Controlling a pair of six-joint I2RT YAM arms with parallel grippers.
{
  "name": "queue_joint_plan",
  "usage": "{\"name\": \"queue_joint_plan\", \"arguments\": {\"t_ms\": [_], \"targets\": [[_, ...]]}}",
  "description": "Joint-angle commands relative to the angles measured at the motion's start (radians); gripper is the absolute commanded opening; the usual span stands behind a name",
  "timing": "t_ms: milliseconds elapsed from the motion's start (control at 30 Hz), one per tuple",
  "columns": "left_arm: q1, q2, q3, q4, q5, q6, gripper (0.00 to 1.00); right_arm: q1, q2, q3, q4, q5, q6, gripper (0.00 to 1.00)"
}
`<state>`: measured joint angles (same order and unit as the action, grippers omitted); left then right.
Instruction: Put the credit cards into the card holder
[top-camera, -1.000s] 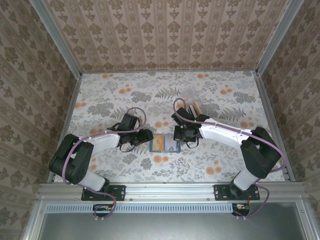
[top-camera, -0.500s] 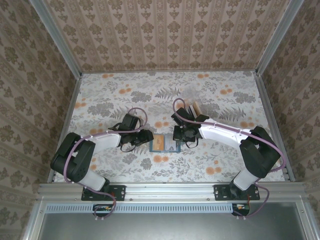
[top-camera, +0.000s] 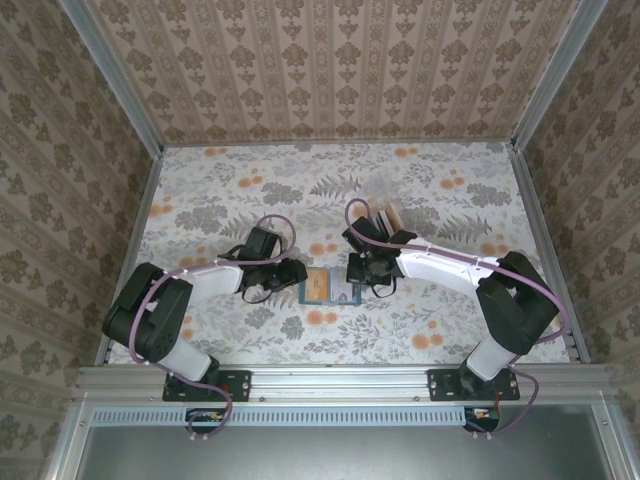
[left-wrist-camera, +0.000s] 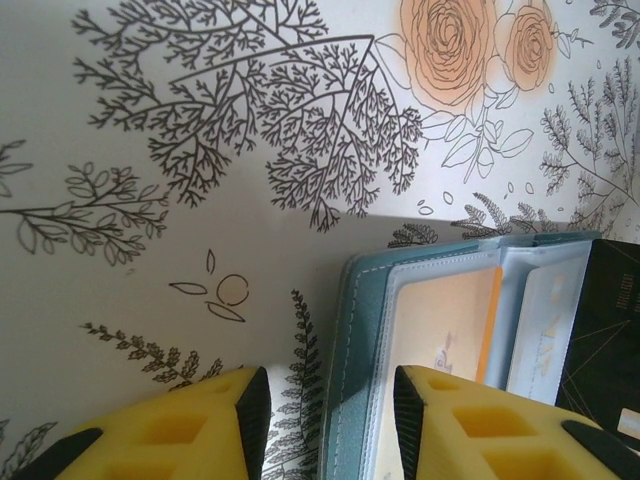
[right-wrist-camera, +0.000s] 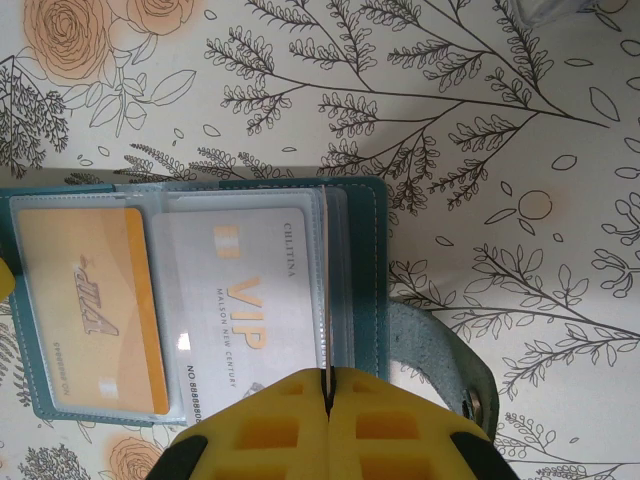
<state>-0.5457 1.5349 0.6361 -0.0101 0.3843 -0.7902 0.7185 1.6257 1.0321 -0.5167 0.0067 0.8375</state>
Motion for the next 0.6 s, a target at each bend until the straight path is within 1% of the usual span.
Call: {"name": "queue_joint_plan", "arguments": {"t_ms": [0,233,567], "targets": [[-0.02,0.035,0.019,0.01,0.025,-0.001,0.4,0.005,0.008,-0.026,0.027,-0.013,-0.004,0.0],[-0.028,0.049,0.019,0.017,0.031,-0.004,0.35,0.002,-0.01,-0.04,0.087,-0.053,0.009,0.0],[-0.034,0.06,0.017,0.028,0.031,-0.008,0.33,-0.015,-0.075,-0.061,0.138,-0.095,0.026,0.0]]}}
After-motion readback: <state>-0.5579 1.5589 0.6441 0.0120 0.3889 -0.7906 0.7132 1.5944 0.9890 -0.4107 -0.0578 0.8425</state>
